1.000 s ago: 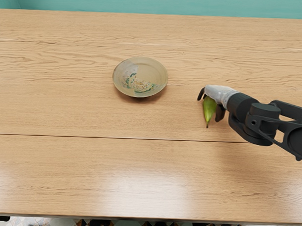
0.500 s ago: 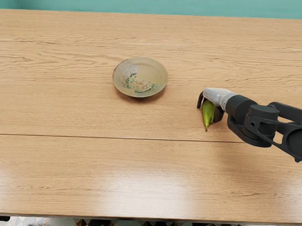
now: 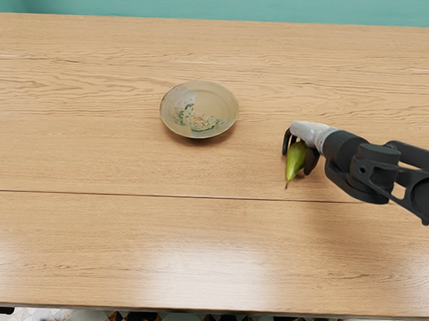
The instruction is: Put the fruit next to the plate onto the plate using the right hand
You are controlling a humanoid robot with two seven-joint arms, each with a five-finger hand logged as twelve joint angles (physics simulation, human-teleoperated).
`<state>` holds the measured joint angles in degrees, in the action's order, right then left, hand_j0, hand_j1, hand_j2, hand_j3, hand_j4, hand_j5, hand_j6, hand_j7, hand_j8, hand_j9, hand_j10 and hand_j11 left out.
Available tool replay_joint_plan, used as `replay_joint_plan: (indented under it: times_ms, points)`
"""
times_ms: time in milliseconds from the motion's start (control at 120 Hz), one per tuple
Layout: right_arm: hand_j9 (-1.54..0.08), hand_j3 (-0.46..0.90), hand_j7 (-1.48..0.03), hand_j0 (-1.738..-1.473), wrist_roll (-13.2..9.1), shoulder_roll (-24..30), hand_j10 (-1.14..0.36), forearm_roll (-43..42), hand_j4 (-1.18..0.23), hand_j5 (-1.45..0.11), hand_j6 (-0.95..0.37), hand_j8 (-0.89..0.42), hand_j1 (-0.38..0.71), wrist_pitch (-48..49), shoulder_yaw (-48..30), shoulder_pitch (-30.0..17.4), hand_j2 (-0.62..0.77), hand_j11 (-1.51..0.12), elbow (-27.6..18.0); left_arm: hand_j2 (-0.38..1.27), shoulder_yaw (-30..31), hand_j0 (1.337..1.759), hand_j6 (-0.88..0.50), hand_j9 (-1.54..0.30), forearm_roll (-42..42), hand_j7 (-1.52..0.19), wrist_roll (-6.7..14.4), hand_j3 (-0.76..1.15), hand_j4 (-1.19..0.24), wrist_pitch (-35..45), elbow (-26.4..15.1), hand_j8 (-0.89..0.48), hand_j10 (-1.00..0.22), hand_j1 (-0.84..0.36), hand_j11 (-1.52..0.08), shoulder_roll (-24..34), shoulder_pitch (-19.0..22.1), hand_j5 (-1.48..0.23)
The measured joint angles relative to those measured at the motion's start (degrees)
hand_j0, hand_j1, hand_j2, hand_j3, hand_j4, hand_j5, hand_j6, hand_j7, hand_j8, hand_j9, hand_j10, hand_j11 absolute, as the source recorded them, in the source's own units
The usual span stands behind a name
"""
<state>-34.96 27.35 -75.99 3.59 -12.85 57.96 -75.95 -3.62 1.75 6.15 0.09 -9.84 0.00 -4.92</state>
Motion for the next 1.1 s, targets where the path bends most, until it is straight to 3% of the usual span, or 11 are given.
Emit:
replay_joint_plan:
  times_ms: [192,358,642,767,1025,1100]
  points:
    - [-0.89,0.0,-0.87,-1.653,0.0,-0.3,-0.66,0.8,-0.68,-0.86,-0.49,-0.47,0.19,-0.5,-3.3,0.0,0.23,-0.9,0.0,0.0,0.0,1.658,-0.02,-0.02,0.0,-0.02,0.0,0.0,-0.02,0.0,0.0,-0.02,-0.02,0.33,-0.02,0.0,0.0,-0.02]
    - [-0.91,0.0,-0.89,-1.653,0.0,-0.4,-0.67,2.2,-0.69,-0.88,-0.5,-0.49,0.16,-0.5,-6.0,0.4,0.2,-0.92,-0.1,0.0,0.0,1.658,-0.02,-0.02,0.0,-0.02,0.0,0.0,-0.02,0.0,0.0,-0.02,-0.02,0.33,-0.02,0.0,0.0,-0.02]
    - [-0.94,0.0,-0.91,-1.653,0.0,-4.0,-0.68,2.8,-0.7,-0.9,-0.53,-0.51,0.15,-0.2,-8.3,4.8,0.22,-0.95,0.5,0.0,0.0,1.658,-0.02,-0.02,0.0,-0.02,0.0,0.0,-0.02,0.0,0.0,-0.02,-0.02,0.33,-0.02,0.0,0.0,-0.02]
    - [-0.96,0.0,-0.92,-1.653,0.0,-8.0,-0.68,2.9,-0.71,-0.92,-0.53,-0.52,0.13,-0.5,-8.5,6.3,0.21,-0.97,4.3,0.0,0.0,1.658,-0.02,-0.02,0.0,-0.02,0.0,0.0,-0.02,0.0,0.0,-0.02,-0.02,0.33,-0.02,0.0,0.0,-0.02]
    - [-1.02,0.0,-0.96,-1.652,0.1,-16.8,-0.71,4.9,-0.74,-0.97,-0.51,-0.5,0.11,-0.9,-9.2,9.6,0.17,-1.03,16.8,0.0,0.0,1.658,-0.02,-0.02,0.0,-0.02,0.0,0.0,-0.02,0.0,0.0,-0.02,-0.02,0.33,-0.02,0.0,0.0,-0.02]
    - [-1.01,0.0,-0.97,-1.652,0.1,-19.1,-0.72,5.7,-0.75,-0.97,-0.51,-0.5,0.14,-0.9,-9.2,10.9,0.22,-1.02,19.8,0.0,0.0,1.658,-0.02,-0.02,0.0,-0.02,0.0,0.0,-0.02,0.0,0.0,-0.02,-0.02,0.33,-0.02,0.0,0.0,-0.02]
